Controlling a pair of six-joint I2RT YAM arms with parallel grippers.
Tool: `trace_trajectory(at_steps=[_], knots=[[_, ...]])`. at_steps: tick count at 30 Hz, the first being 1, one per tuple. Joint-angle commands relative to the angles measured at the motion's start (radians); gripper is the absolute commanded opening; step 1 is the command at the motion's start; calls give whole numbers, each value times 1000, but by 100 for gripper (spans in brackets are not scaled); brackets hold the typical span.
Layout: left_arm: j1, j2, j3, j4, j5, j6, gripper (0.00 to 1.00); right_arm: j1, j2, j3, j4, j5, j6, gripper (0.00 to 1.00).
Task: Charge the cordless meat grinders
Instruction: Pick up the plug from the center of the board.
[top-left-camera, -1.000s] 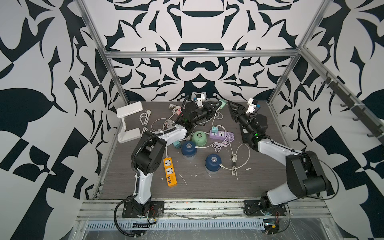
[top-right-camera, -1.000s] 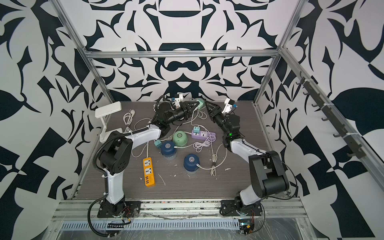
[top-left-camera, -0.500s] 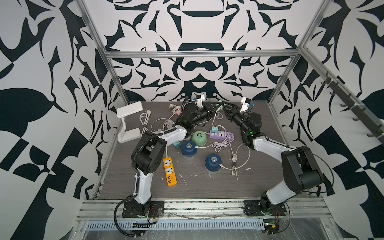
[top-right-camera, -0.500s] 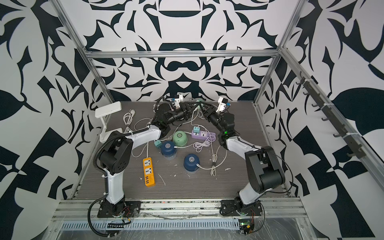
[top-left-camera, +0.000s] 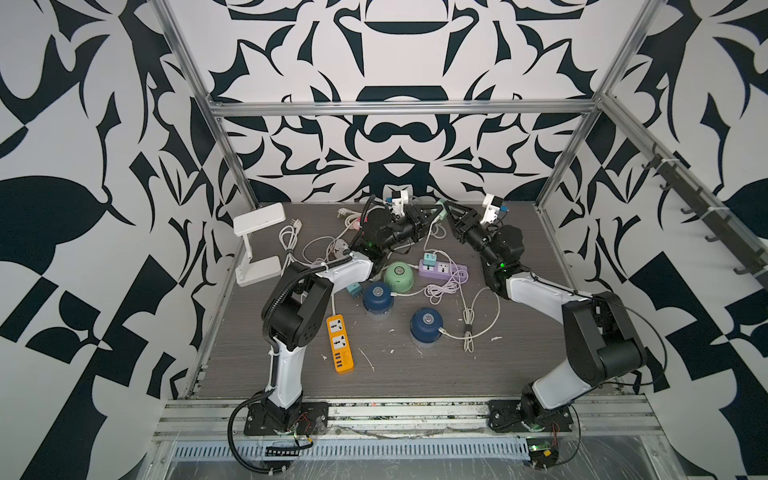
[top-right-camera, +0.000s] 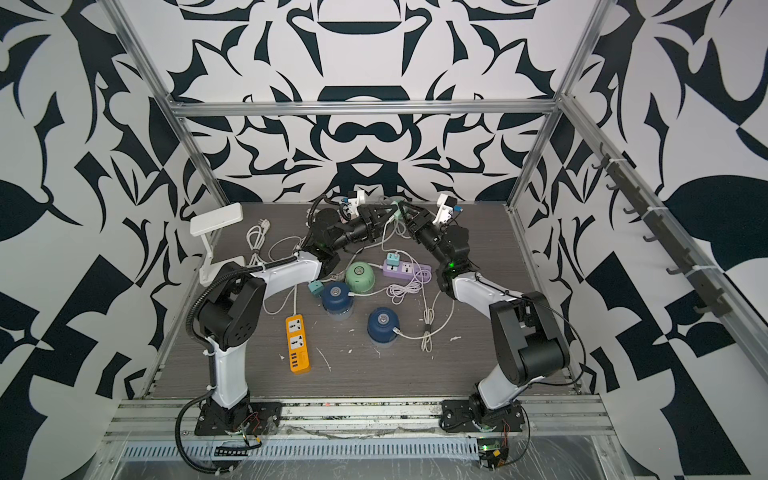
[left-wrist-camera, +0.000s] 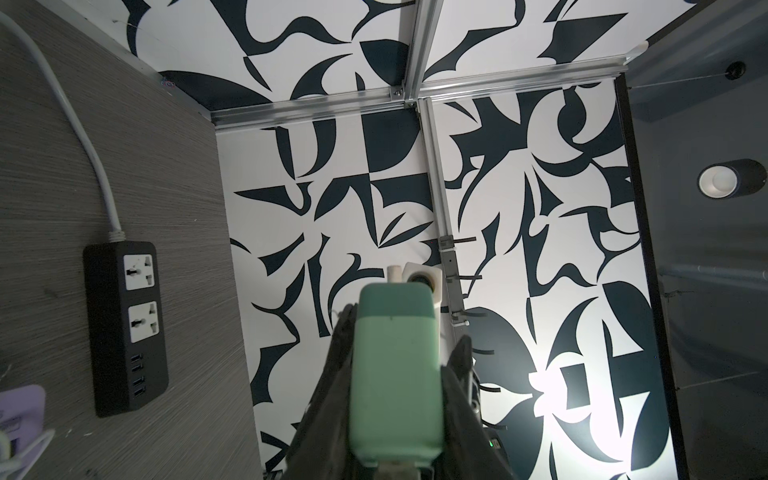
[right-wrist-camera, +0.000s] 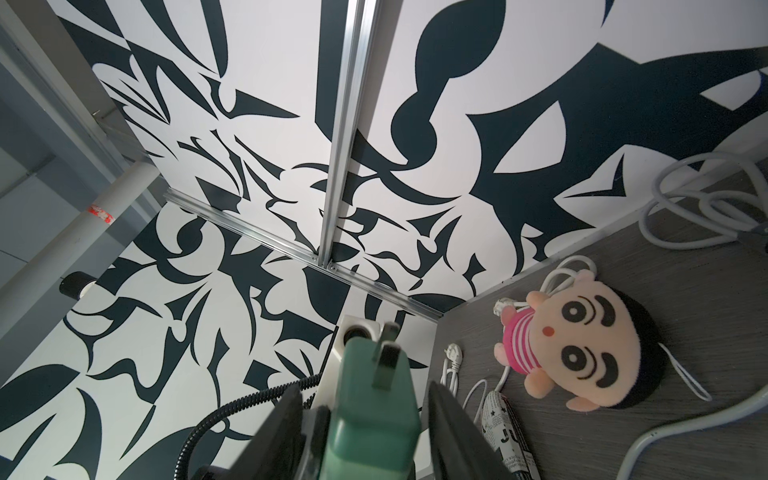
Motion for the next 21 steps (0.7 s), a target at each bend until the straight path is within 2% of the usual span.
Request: trace_trajectory(at_steps=[1, 5, 9, 12, 13, 15, 17, 21], knots=[[2, -51, -10, 59, -1, -8, 0, 1, -9, 27, 80, 0, -2, 50], [2, -52, -12, 60, -1, -8, 0, 1, -4, 29, 86, 0, 1, 43], [2, -52, -8, 55, -1, -5, 0, 2, 15, 42, 115, -26, 20, 26], [2, -49, -4, 52, 1, -3, 0, 2, 26, 46, 138, -41, 34, 18], [2, -50, -2, 49, 4, -2, 7, 2, 26, 46, 141, -46, 34, 16], [4, -56, 1, 34, 13, 7, 36, 2, 21, 45, 140, -60, 32, 12], [10, -75, -11, 6, 21, 25, 52, 1, 8, 45, 120, -83, 20, 8], [41, -151, -65, -100, 59, 101, 61, -17, -63, 62, -44, -169, -55, 1]])
